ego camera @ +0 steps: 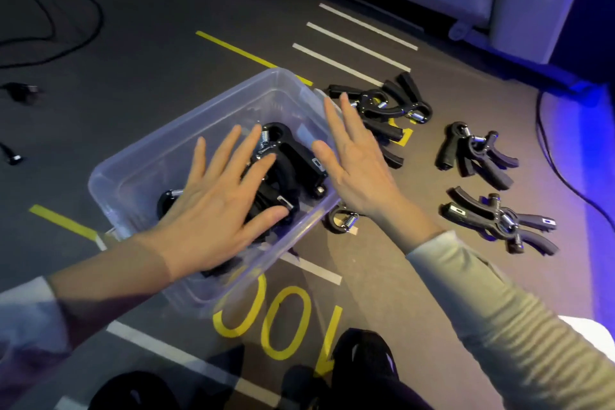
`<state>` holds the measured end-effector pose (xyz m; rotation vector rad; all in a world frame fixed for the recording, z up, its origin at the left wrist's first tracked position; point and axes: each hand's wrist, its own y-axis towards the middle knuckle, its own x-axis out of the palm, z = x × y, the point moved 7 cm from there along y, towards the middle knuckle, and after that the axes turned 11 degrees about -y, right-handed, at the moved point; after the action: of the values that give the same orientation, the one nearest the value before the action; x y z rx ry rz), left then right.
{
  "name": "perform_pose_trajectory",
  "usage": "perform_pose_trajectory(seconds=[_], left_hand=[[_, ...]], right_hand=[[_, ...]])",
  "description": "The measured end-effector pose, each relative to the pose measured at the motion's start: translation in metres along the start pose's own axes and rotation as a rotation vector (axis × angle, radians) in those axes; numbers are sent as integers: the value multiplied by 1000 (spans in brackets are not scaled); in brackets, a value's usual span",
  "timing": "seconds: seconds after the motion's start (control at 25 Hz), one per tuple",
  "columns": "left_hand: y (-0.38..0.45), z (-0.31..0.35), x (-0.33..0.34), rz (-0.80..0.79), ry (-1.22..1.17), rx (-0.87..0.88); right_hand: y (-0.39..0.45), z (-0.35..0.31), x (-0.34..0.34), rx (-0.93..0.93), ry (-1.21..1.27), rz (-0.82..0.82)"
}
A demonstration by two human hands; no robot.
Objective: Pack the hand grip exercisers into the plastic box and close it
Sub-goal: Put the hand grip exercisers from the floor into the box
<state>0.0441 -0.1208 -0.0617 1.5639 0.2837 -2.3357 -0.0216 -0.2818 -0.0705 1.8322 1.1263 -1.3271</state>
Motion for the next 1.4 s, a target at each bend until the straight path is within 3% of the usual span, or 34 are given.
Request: perform_pose_trajectory(seconds=[0.24, 0.44, 0.56, 0.72, 0.92, 1.12, 1.4], left_hand=[[44, 73, 25, -105, -52, 120], [76, 100, 64, -191, -82, 66], [87, 102, 82, -219, -36, 42], [89, 102, 88, -160, -1, 100], [89, 101, 91, -124, 47, 107], [88, 102, 90, -104, 80, 115], [88, 102, 89, -122, 74, 107]], right_hand=[[-52, 112, -16, 352, -125, 146], [-106, 209, -1, 592, -386, -2], [-132, 258, 18, 663, -400, -156], [-147, 281, 47, 599, -185, -285], [-144, 296, 51, 533, -385, -347], [-138, 302, 42, 444, -406, -436], [-142, 260, 57, 283, -370, -549]])
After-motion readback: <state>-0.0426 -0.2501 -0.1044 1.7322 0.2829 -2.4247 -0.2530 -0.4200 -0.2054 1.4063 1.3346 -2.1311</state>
